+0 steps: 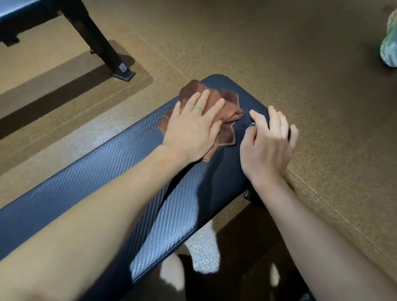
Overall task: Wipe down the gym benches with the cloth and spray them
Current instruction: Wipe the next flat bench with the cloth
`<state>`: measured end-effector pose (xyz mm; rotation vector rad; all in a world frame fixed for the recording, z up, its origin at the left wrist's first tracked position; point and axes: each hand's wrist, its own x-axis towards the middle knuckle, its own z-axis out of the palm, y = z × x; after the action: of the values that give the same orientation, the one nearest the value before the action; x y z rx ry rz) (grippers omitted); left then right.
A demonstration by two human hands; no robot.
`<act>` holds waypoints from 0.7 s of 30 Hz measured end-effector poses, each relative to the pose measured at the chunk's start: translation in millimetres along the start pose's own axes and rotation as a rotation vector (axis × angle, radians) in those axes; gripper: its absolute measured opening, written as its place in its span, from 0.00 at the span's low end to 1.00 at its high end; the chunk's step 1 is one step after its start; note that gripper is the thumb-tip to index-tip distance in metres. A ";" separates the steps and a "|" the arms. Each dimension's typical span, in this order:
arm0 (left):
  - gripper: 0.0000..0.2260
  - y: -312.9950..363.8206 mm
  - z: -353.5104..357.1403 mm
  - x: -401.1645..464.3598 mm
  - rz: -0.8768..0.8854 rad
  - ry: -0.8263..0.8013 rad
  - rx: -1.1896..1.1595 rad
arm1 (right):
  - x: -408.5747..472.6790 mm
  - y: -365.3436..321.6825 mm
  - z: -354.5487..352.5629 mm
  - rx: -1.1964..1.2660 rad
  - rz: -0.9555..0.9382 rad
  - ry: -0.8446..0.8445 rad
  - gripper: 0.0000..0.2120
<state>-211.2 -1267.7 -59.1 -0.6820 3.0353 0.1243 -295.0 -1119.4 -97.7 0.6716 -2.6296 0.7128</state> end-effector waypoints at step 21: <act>0.24 49.4 1.6 2.4 0.234 -0.031 0.000 | 41.3 46.7 -22.6 0.641 0.274 -0.447 0.22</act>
<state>-234.5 -1224.1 -57.2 -0.3182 3.0729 0.1379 -349.3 -1086.1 -79.5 0.6973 -2.9197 1.7056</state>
